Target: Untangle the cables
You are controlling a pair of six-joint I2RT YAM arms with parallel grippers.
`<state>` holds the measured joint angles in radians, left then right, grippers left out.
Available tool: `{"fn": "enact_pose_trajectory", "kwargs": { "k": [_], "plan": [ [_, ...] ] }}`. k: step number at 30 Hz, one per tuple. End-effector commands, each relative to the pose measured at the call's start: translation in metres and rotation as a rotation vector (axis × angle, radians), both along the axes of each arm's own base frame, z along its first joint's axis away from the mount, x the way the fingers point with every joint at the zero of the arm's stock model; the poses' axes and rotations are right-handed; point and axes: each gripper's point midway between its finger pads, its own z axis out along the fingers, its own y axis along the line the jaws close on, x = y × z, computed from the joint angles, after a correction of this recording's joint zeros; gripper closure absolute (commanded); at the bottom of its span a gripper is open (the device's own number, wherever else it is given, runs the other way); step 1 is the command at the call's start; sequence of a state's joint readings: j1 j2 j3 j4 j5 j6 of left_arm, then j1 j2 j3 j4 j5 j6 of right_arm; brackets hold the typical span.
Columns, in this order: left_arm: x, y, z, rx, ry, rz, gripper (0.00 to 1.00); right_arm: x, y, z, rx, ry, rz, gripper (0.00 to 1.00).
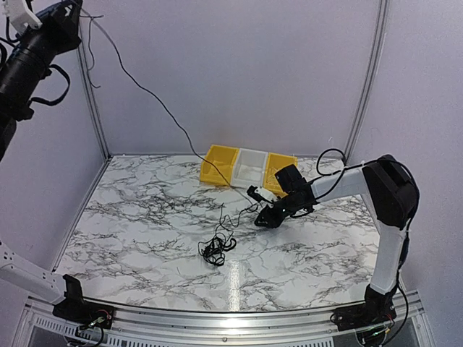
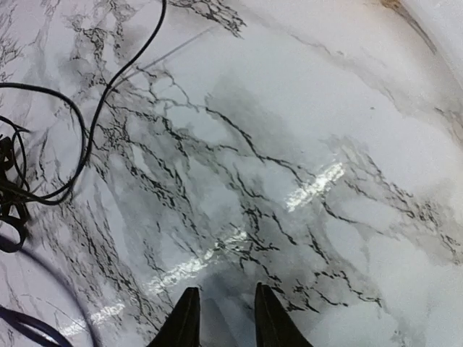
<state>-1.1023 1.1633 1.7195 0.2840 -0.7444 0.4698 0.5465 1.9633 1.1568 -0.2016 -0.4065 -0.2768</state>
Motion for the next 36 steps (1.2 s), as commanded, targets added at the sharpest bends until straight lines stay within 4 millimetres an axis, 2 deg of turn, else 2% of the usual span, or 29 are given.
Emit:
{"fn": "enact_pose_trajectory", "kwargs": {
  "k": [1, 3, 4, 9, 11, 12, 14, 16, 20, 26, 32, 36],
  "plan": [
    [-0.018, 0.036, 0.043, -0.004, -0.054, 0.049, 1.0, 0.013, -0.021, 0.002, 0.01, 0.025, -0.071, 0.79],
    [-0.02, 0.042, 0.049, 0.011, -0.047, 0.059, 1.0, 0.017, -0.025, 0.004, 0.015, 0.023, -0.082, 0.88],
    [-0.021, 0.045, 0.049, 0.012, -0.043, 0.066, 1.0, 0.018, -0.027, 0.004, 0.012, 0.021, -0.09, 0.9],
    [-0.013, 0.036, 0.032, 0.073, -0.003, 0.091, 1.0, 0.024, -0.033, 0.002, -0.011, 0.01, -0.112, 0.88],
    [-0.013, 0.041, 0.033, 0.057, 0.003, 0.095, 1.0, 0.025, -0.035, -0.002, -0.025, 0.013, -0.121, 0.88],
    [-0.014, 0.045, 0.034, 0.046, 0.01, 0.105, 1.0, 0.025, -0.036, -0.003, -0.026, 0.017, -0.121, 0.86],
    [-0.014, 0.051, 0.035, 0.037, 0.021, 0.122, 1.0, 0.023, -0.034, -0.002, -0.02, 0.019, -0.109, 0.74],
    [-0.011, 0.048, 0.028, 0.066, 0.044, 0.128, 1.0, 0.022, -0.032, 0.005, -0.01, 0.01, -0.088, 0.65],
    [0.0, 0.028, -0.006, 0.134, 0.103, 0.114, 1.0, 0.024, -0.028, 0.035, 0.012, -0.036, -0.054, 0.54],
    [0.028, -0.015, -0.081, 0.289, 0.234, 0.124, 1.0, 0.018, -0.025, 0.09, 0.044, -0.109, 0.019, 0.37],
    [0.076, -0.058, -0.142, 0.336, 0.392, 0.026, 1.0, -0.007, -0.032, 0.136, 0.059, -0.16, 0.09, 0.33],
    [0.109, -0.086, -0.159, 0.353, 0.442, -0.03, 1.0, -0.025, -0.045, 0.16, 0.058, -0.237, 0.099, 0.33]
  ]
}}
